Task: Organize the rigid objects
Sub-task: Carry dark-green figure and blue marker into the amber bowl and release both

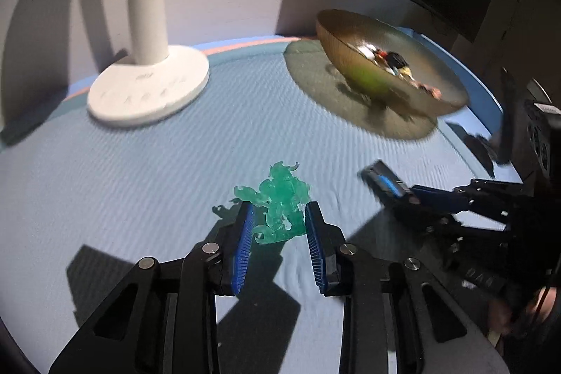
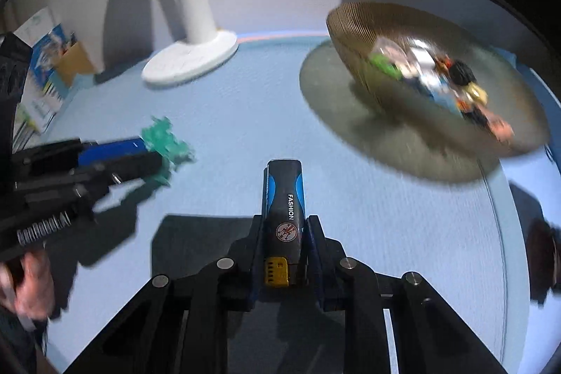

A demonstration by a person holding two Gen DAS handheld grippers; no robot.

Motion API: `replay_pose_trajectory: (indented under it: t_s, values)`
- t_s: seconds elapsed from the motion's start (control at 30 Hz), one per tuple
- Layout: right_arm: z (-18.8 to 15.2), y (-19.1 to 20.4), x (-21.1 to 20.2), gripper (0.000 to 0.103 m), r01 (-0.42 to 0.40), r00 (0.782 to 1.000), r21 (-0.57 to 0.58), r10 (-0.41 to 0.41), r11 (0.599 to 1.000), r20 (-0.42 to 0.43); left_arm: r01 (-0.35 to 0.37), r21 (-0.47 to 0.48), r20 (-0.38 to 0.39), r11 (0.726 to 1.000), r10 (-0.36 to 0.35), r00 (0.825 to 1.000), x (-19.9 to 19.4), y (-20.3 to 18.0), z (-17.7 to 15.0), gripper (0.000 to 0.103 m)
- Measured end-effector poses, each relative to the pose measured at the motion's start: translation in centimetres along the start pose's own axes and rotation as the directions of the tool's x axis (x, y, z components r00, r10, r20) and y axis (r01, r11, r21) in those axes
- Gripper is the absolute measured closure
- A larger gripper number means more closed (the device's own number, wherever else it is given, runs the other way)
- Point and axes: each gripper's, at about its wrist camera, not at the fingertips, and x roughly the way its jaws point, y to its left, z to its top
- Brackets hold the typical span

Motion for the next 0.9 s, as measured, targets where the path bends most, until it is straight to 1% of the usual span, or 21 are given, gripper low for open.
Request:
replay_pose_trajectory:
  t_s: [0.13,0.2,0.23,0.27,0.3,0.33,0.37,0.4,0.47,0.53,0.57,0.6,0.63,0.67,0.73,0.77,0.8,0.87,0.9]
  values:
    - [-4.2,-0.4,-2.5,0.080,-0.003,1.000,-0.020,0.003,1.000,-0.004,0.037,0.002,-0.015,0.999,-0.037,0.999,-1.5,-0.2,-2.5,0.076]
    - [-5.4,-0.5,-2.8,0.080,0.003,1.000,-0.021,-0.003,1.000,0.002,0.024,0.007,-0.022,1.000,-0.024,0.999,-1.5,-0.3,-3.2,0.075]
    - [-5.9,-0.5,-3.1,0.080,-0.001,1.000,-0.019,0.001,1.000,0.011,0.024,-0.001,-0.032,1.000,-0.024,0.999,-1.3,-0.3,-3.4,0.068]
    - [-6.2,-0.6,-3.3,0.077,-0.004,1.000,-0.016,0.004,1.000,0.013,0.027,-0.010,-0.047,1.000,-0.027,0.999,-1.0,-0.2,-3.5,0.058]
    - [-6.2,-0.6,-3.3,0.068,-0.016,1.000,-0.005,0.016,1.000,0.007,0.020,-0.013,-0.054,1.000,-0.021,0.998,-0.8,-0.3,-3.6,0.057]
    - [-6.2,-0.7,-3.4,0.062,-0.031,1.000,0.005,0.031,0.999,0.004,0.001,-0.014,-0.057,1.000,-0.002,0.998,-0.6,-0.4,-3.7,0.055]
    - [-6.0,-0.8,-3.5,0.049,-0.038,0.999,0.017,0.038,0.999,0.006,-0.011,-0.011,-0.054,1.000,0.010,0.998,-0.7,-0.6,-3.9,0.051]
    - [-5.9,-0.8,-3.6,0.046,-0.027,1.000,0.020,0.027,0.999,0.013,-0.022,-0.007,-0.048,1.000,0.022,0.999,-0.7,-0.7,-3.9,0.050]
    - [-5.1,-0.4,-3.0,0.046,0.017,1.000,0.001,-0.017,1.000,0.019,-0.041,-0.007,-0.042,0.999,0.040,0.998,-0.3,-0.9,-3.6,0.050]
    - [-4.6,-0.1,-2.2,0.046,0.068,0.998,-0.007,-0.068,0.998,0.003,-0.064,-0.019,-0.049,0.998,0.063,0.997,0.3,-0.9,-3.2,0.050]
    - [-4.6,0.1,-2.0,0.046,0.082,0.997,-0.008,-0.082,0.997,-0.001,-0.078,-0.014,-0.044,0.997,0.078,0.996,0.5,-1.2,-3.0,0.050]
    - [-4.5,0.3,-1.9,0.053,0.092,0.996,-0.013,-0.092,0.996,0.006,-0.091,-0.004,-0.042,0.996,0.090,0.995,0.6,-1.4,-2.9,0.052]
    - [-4.6,0.6,-2.0,0.060,0.085,0.996,-0.022,-0.085,0.996,0.015,-0.108,0.009,-0.038,0.994,0.109,0.993,0.7,-1.7,-2.9,0.062]
    - [-4.6,0.9,-2.1,0.069,0.073,0.997,-0.029,-0.072,0.997,0.017,-0.129,0.026,-0.037,0.991,0.130,0.991,0.9,-2.0,-2.9,0.064]
    - [-4.8,1.7,-2.2,0.078,0.084,0.996,-0.059,-0.083,0.995,0.025,-0.136,0.046,-0.029,0.990,0.138,0.990,0.8,-2.4,-3.0,0.064]
    - [-4.8,1.9,-2.3,0.081,0.079,0.997,-0.070,-0.077,0.994,0.027,-0.119,0.045,-0.029,0.992,0.121,0.992,0.7,-2.5,-2.9,0.065]
    - [-4.8,2.0,-2.5,0.081,0.061,0.998,-0.070,-0.059,0.996,0.029,-0.100,0.039,-0.026,0.994,0.101,0.995,0.5,-2.6,-2.9,0.065]
    - [-4.7,1.6,-3.3,0.081,-0.019,0.999,-0.037,0.020,0.999,0.034,-0.061,0.032,0.002,0.998,0.061,0.998,-0.4,-3.1,-2.3,0.065]
    - [-4.4,1.3,-4.1,0.081,-0.041,0.998,-0.022,0.042,0.999,0.054,-0.049,0.035,0.020,0.998,0.048,0.999,-1.0,-3.4,-1.9,0.065]
